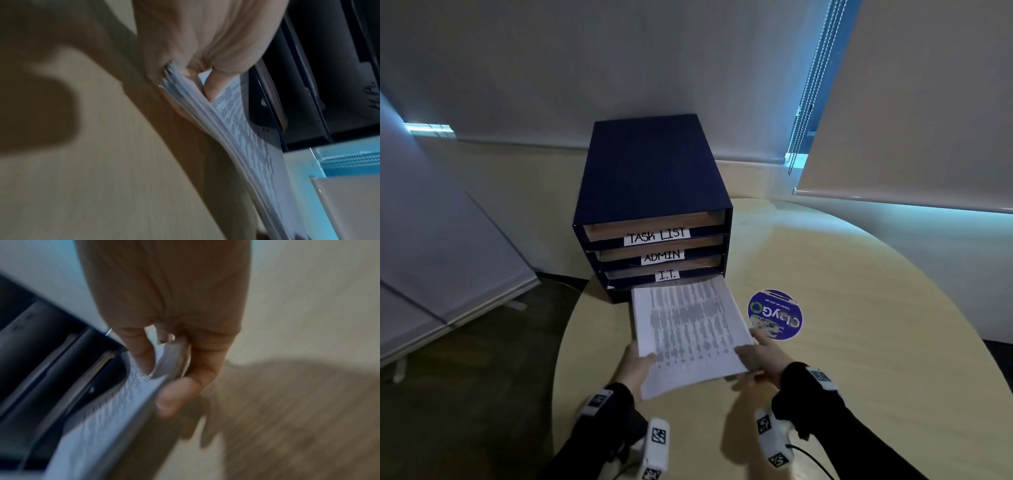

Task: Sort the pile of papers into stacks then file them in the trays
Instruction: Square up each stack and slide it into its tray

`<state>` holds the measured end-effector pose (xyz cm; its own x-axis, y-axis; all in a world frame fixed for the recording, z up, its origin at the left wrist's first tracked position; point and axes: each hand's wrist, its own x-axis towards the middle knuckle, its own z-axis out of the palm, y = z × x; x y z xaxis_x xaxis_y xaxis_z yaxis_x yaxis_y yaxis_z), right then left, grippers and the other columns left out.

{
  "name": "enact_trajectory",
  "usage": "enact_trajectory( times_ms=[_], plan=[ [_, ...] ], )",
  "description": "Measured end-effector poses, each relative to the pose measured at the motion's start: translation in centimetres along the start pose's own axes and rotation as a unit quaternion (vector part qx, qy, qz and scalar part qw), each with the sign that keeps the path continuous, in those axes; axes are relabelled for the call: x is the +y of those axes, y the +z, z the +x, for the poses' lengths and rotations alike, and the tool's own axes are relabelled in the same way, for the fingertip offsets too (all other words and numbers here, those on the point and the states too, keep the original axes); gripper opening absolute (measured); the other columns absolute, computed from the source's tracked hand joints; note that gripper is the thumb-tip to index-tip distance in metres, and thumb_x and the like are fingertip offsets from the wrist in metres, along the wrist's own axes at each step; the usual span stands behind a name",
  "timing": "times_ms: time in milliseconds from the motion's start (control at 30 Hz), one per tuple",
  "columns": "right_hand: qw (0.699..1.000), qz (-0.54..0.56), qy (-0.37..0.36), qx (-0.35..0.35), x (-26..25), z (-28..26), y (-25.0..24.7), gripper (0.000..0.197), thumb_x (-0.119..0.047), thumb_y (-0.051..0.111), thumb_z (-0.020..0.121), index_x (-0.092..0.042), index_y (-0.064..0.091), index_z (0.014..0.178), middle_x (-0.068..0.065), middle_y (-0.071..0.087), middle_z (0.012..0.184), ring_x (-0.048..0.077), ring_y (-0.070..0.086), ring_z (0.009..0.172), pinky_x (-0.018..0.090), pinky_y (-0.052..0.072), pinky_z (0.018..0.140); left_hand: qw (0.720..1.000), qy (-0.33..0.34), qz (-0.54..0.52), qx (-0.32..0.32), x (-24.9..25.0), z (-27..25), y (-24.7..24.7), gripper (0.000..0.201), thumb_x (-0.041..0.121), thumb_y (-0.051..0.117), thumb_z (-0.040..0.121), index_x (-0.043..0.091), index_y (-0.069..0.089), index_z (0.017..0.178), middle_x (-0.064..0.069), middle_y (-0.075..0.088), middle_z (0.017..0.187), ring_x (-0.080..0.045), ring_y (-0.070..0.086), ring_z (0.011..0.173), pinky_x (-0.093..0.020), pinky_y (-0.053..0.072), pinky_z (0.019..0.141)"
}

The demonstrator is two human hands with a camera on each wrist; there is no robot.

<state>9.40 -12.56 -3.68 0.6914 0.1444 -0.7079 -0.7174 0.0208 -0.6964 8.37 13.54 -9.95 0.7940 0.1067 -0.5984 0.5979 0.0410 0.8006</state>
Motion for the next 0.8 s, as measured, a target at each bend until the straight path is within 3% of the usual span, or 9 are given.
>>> enact_trajectory(
  times_ms=[67, 133, 200, 300, 467, 533, 633, 700, 800],
  plan=[
    [1.0, 0.005, 0.004, -0.022, -0.5, 0.0, 1.0, 0.028, 0.004, 0.044, 0.092, -0.008, 0.045, 0.117, 0.022, 0.067, 0.089, 0.028, 0.065, 0.049, 0.023, 0.043, 0.035, 1.0, 0.015, 0.011, 0.012, 1.8, 1.0, -1.3, 0.036, 0.007, 0.053, 0.097, 0.02, 0.045, 0.13, -0.011, 0.059, 0.128, -0.03, 0.06, 0.108, -0.052, 0.046, 0.098],
    [0.998, 0.067, 0.0, -0.003, -1.0, 0.8, 1.9, 0.028, 0.014, 0.038, 0.092, 0.003, 0.044, 0.117, 0.024, 0.062, 0.092, 0.029, 0.064, 0.051, 0.024, 0.046, 0.036, 0.998, 0.022, -0.026, 0.054, 3.4, 1.0, -2.0, 0.034, 0.016, 0.053, 0.098, 0.019, 0.045, 0.132, -0.009, 0.058, 0.13, -0.029, 0.06, 0.108, -0.05, 0.048, 0.096],
    [0.992, 0.123, 0.001, 0.021, -1.4, 2.2, 2.7, 0.034, 0.016, 0.037, 0.091, 0.008, 0.043, 0.123, 0.023, 0.061, 0.099, 0.031, 0.065, 0.06, 0.028, 0.052, 0.042, 0.989, 0.029, -0.127, 0.073, 4.3, -0.8, -1.3, 0.038, 0.038, 0.054, 0.096, 0.018, 0.05, 0.129, -0.008, 0.061, 0.125, -0.029, 0.062, 0.107, -0.047, 0.054, 0.087],
    [0.991, 0.131, -0.001, 0.032, -2.0, 3.4, 3.6, 0.038, 0.016, 0.036, 0.091, 0.005, 0.043, 0.127, 0.023, 0.062, 0.096, 0.029, 0.065, 0.054, 0.029, 0.053, 0.044, 0.968, 0.013, -0.249, 0.031, 4.4, -4.4, 1.1, 0.047, 0.054, 0.049, 0.093, 0.017, 0.056, 0.121, -0.018, 0.067, 0.11, -0.032, 0.067, 0.097, -0.041, 0.057, 0.075],
    [0.996, 0.084, -0.012, 0.023, -2.9, 3.1, 3.9, 0.035, 0.011, 0.041, 0.093, 0.006, 0.044, 0.128, 0.021, 0.064, 0.081, 0.026, 0.063, 0.049, 0.028, 0.052, 0.043, 0.949, -0.043, -0.312, 0.02, 4.1, -3.2, 4.6, 0.032, 0.004, 0.051, 0.097, -0.006, 0.049, 0.127, -0.025, 0.064, 0.107, -0.032, 0.065, 0.089, -0.032, 0.061, 0.065],
    [0.999, 0.025, -0.011, 0.02, -3.1, 2.1, 3.5, 0.033, -0.006, 0.051, 0.096, 0.0, 0.043, 0.127, 0.016, 0.064, 0.076, 0.023, 0.063, 0.052, 0.029, 0.052, 0.046, 0.937, -0.06, -0.342, 0.039, 4.9, -1.4, 4.6, 0.03, 0.0, 0.05, 0.097, -0.005, 0.048, 0.126, -0.028, 0.062, 0.108, -0.033, 0.067, 0.09, -0.031, 0.06, 0.06],
    [0.987, -0.143, -0.05, 0.051, -2.5, 0.0, 2.4, 0.038, -0.032, 0.056, 0.095, -0.019, 0.041, 0.127, 0.01, 0.063, 0.092, 0.021, 0.064, 0.067, 0.027, 0.052, 0.051, 0.936, -0.063, -0.34, 0.065, 6.6, 1.1, 4.3, 0.026, 0.006, 0.055, 0.095, -0.001, 0.051, 0.12, -0.024, 0.064, 0.104, -0.03, 0.07, 0.089, -0.032, 0.06, 0.068],
    [0.961, -0.24, -0.118, 0.077, -1.2, -1.5, 1.7, 0.032, -0.031, 0.056, 0.094, -0.016, 0.052, 0.122, 0.0, 0.061, 0.09, 0.014, 0.062, 0.069, 0.021, 0.049, 0.051, 0.932, -0.054, -0.351, 0.072, 7.9, 3.2, 4.2, 0.026, 0.008, 0.057, 0.095, -0.004, 0.053, 0.118, -0.021, 0.068, 0.096, -0.025, 0.071, 0.087, -0.029, 0.06, 0.073],
    [0.909, -0.356, -0.196, 0.09, 1.2, -3.5, 0.6, 0.017, -0.026, 0.056, 0.094, -0.021, 0.063, 0.108, -0.007, 0.062, 0.088, 0.008, 0.06, 0.074, 0.019, 0.049, 0.068, 0.931, -0.029, -0.358, 0.071, 10.0, 6.1, 4.4, 0.029, 0.0, 0.048, 0.097, -0.008, 0.05, 0.125, -0.014, 0.071, 0.088, -0.016, 0.07, 0.071, -0.017, 0.056, 0.061]
  ],
)
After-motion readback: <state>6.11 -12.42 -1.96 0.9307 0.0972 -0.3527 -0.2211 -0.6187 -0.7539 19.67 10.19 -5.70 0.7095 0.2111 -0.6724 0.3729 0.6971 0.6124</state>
